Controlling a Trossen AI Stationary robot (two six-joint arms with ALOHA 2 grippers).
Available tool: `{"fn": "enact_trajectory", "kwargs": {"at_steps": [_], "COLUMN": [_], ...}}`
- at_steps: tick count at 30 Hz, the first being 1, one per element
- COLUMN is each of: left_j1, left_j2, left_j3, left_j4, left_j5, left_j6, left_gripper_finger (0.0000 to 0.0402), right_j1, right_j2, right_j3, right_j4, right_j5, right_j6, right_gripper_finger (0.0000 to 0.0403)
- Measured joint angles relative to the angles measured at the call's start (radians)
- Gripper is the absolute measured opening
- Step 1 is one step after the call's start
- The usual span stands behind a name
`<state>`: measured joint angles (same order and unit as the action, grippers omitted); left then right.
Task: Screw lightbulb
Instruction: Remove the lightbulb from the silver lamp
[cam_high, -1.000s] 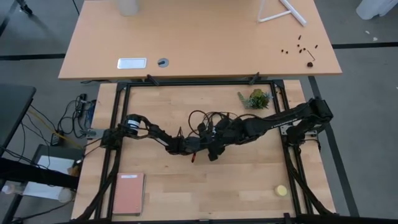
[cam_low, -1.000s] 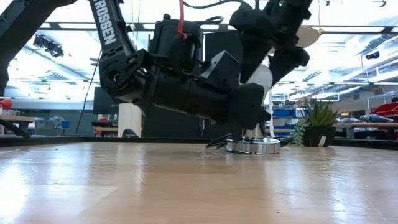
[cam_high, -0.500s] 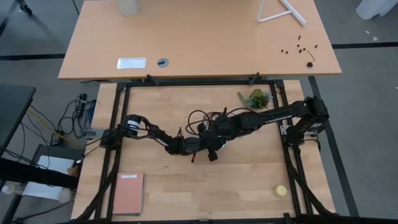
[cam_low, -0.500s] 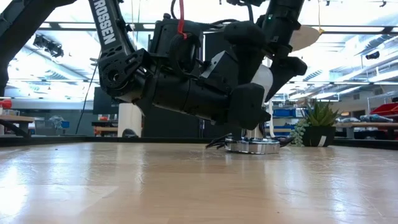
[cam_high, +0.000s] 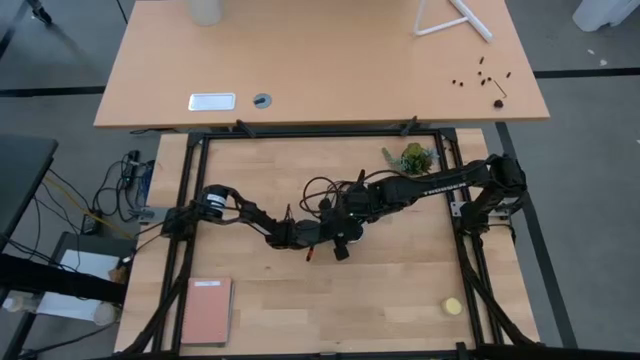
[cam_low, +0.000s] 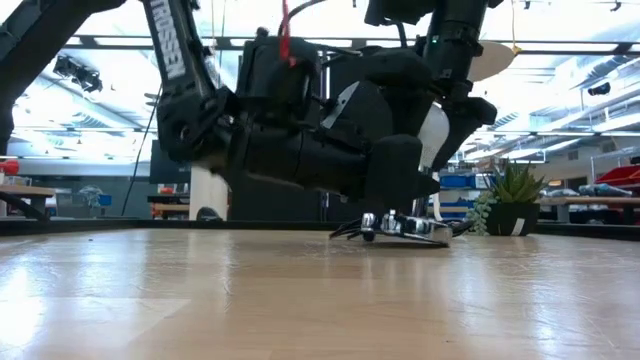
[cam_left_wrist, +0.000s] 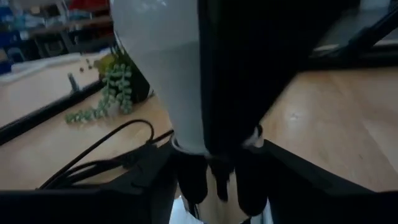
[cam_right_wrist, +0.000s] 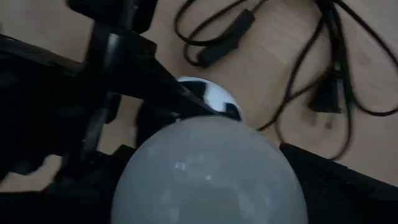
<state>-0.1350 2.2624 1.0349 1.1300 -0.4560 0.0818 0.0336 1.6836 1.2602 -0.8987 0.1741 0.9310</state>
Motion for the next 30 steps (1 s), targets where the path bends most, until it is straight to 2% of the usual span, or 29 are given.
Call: {"fn": "enact_trajectory", "kwargs": {"at_steps": [4, 13, 21, 30], "left_j1": [-0.001, 0.005, 0.005, 0.005], "left_j2": [0.04, 0.05, 0.053, 0.054], "left_j3": [-0.012, -0.004, -0.004, -0.005], "left_j4": [0.11, 0.107, 0.11, 0.109], "left_j5": [0.005, 0.011, 0.009, 0.008], "left_j6": [0.019, 0.015, 0.015, 0.02], "left_gripper_finger": [0.0213, 0.0213, 0.0186, 0.0182], "right_j1": [0.001, -0.007, -0.024, -0.036], "right_j2": [0.0, -0.001, -0.002, 0.0], "right_j3": [0.0, -0.002, -0.001, -0.002], "right_j4": [0.001, -0.009, -0.008, 0.0], "right_j5": [0.0, -0.017, -0.094, -0.143], "right_j6": [-0.01, -0.017, -0.07, -0.089], "right_gripper_finger": [0.0346, 0.0346, 0.0346, 0.0345]}}
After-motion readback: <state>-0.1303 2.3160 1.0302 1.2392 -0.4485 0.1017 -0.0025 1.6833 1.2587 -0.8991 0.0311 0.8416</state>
